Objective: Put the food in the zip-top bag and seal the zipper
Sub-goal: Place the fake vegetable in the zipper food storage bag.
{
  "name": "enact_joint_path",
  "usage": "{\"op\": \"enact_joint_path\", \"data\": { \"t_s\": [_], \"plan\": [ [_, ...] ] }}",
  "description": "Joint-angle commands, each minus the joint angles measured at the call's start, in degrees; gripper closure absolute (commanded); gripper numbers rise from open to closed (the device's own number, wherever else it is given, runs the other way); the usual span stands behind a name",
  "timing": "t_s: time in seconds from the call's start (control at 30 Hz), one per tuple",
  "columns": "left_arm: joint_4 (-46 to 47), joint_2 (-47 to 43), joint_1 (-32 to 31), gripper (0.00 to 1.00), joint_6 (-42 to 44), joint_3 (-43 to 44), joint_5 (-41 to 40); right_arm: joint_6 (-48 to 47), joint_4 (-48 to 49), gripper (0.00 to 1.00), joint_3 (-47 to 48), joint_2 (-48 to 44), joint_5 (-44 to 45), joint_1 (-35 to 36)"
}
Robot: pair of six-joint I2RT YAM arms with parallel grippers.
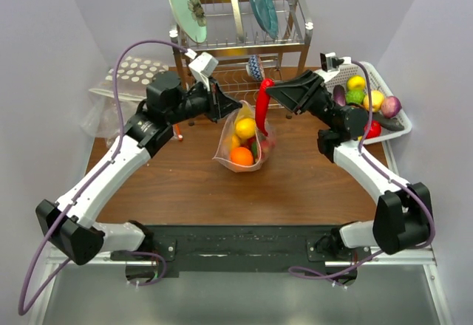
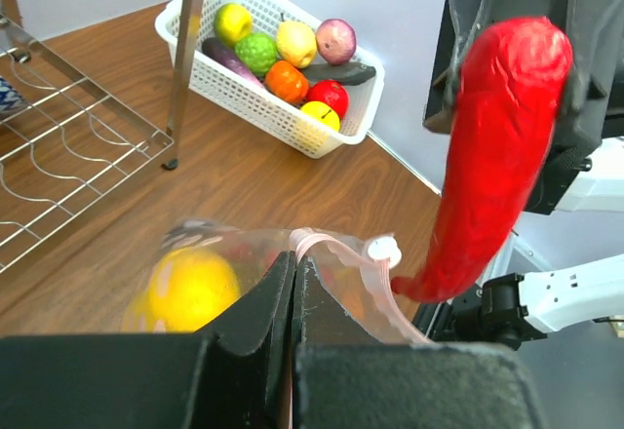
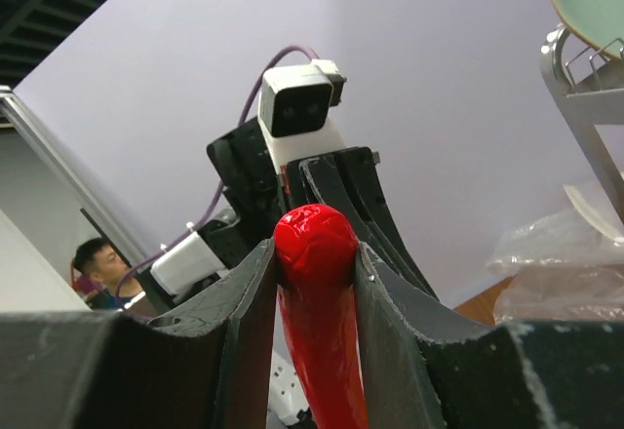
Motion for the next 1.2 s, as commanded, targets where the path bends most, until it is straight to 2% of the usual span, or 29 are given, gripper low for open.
{"op": "enact_joint_path", "data": {
  "t_s": [0.0, 0.13, 0.23, 0.53, 0.77, 0.87, 0.97, 1.03, 1.07, 1.1, 1.17],
  "plan": [
    [2.9, 0.9, -0.9, 1.0, -1.9, 4.8, -1.0, -1.8, 12.3, 0.82, 0.4, -4.0, -3.0, 1.3],
    [2.1, 2.8, -2.1, 1.0, -1.8, 6.4, -0.7, -10.3, -0.9, 0.81, 1.8, -7.9, -4.0, 2.7],
    [2.0, 3.8, -2.7, 1.0, -2.0, 7.3, -0.6, -15.4, -6.3, 0.81, 3.7, -9.4, -4.6, 4.1],
    [0.2, 5.5, -4.6, 1.0, -2.3, 12.4, -0.2, -16.9, -3.5, 0.82, 8.0, -5.1, -6.4, 7.7],
    [-2.6, 4.6, -4.7, 1.0, -2.0, 16.5, 0.5, -21.7, -5.2, 0.83, 7.1, -3.6, -7.9, 8.2],
    [-3.6, 3.7, -4.7, 1.0, -1.3, 17.9, -0.3, -28.1, -12.0, 0.83, 6.3, -5.2, -8.5, 8.1],
    [-4.3, 3.1, -4.7, 1.0, -0.6, 18.8, -1.1, -37.3, -22.8, 0.83, 5.6, -8.7, -8.6, 8.2],
    [-5.0, 3.1, -4.7, 1.0, -0.5, 19.4, -1.3, -45.8, -33.6, 0.82, 5.8, -11.6, -8.6, 8.4],
    [-5.3, 3.1, -4.7, 1.0, -0.4, 19.6, -1.2, -49.0, -37.9, 0.8, 6.3, -12.5, -8.0, 8.5],
    [-5.3, 3.1, -4.6, 1.0, -0.5, 19.9, -1.0, -55.0, -46.1, 0.78, 7.3, -13.2, -7.8, 9.1],
    [-5.4, 3.1, -4.7, 1.0, -0.7, 20.1, -0.7, -59.7, -52.6, 0.66, 8.4, -14.8, -7.7, 9.8]
  ]
}}
